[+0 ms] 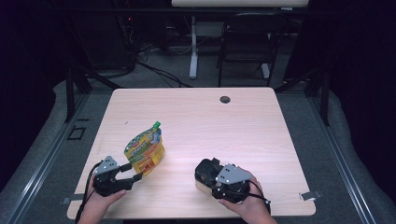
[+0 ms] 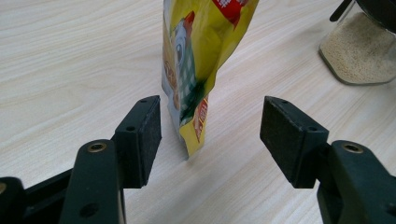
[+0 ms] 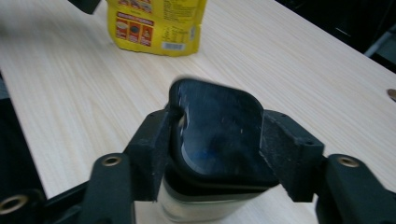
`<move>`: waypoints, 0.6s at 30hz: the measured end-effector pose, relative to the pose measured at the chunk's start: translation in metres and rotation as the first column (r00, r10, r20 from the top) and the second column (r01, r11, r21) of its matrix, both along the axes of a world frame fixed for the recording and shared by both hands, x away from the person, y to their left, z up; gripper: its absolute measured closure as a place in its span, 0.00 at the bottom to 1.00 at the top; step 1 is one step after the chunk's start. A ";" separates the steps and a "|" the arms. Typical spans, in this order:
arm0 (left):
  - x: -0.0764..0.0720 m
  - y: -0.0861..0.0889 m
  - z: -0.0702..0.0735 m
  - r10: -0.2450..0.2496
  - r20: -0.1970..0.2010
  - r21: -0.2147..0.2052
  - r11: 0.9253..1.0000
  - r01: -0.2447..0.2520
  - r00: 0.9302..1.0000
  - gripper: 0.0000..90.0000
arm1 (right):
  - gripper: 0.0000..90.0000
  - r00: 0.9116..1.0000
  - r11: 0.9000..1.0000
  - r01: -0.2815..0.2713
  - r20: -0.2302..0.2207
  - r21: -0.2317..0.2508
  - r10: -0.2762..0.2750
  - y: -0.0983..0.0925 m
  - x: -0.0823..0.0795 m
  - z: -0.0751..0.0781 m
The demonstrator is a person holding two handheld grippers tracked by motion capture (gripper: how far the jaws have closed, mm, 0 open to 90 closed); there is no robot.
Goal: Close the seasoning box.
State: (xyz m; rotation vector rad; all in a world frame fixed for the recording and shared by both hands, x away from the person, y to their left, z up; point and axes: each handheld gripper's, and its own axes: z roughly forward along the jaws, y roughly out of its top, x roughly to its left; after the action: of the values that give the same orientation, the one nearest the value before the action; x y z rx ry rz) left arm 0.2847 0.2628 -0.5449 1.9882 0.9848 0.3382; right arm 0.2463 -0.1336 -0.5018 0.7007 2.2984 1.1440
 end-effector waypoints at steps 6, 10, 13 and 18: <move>0.000 0.002 0.000 0.007 -0.005 0.006 1.000 -0.007 1.000 0.43 | 0.39 1.000 1.000 -0.004 -0.012 0.021 0.004 0.002 0.000 -0.002; 0.000 0.004 0.000 0.012 -0.002 -0.005 1.000 -0.012 1.000 0.43 | 0.39 1.000 1.000 0.004 -0.016 0.027 -0.004 0.002 0.000 -0.002; 0.000 0.004 0.000 0.018 -0.002 -0.009 1.000 -0.018 1.000 0.43 | 0.39 1.000 0.999 0.009 -0.019 0.032 -0.008 0.001 0.002 -0.002; 0.001 0.007 0.000 0.017 0.002 -0.009 1.000 -0.017 1.000 0.43 | 0.40 0.999 0.999 0.014 -0.030 0.031 -0.013 -0.001 0.002 -0.002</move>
State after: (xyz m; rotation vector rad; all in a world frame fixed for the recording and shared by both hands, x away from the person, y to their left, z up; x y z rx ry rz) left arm 0.2855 0.2696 -0.5447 1.9721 1.0011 0.3445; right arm 0.2483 -0.1342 -0.5034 0.7488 2.3011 1.1735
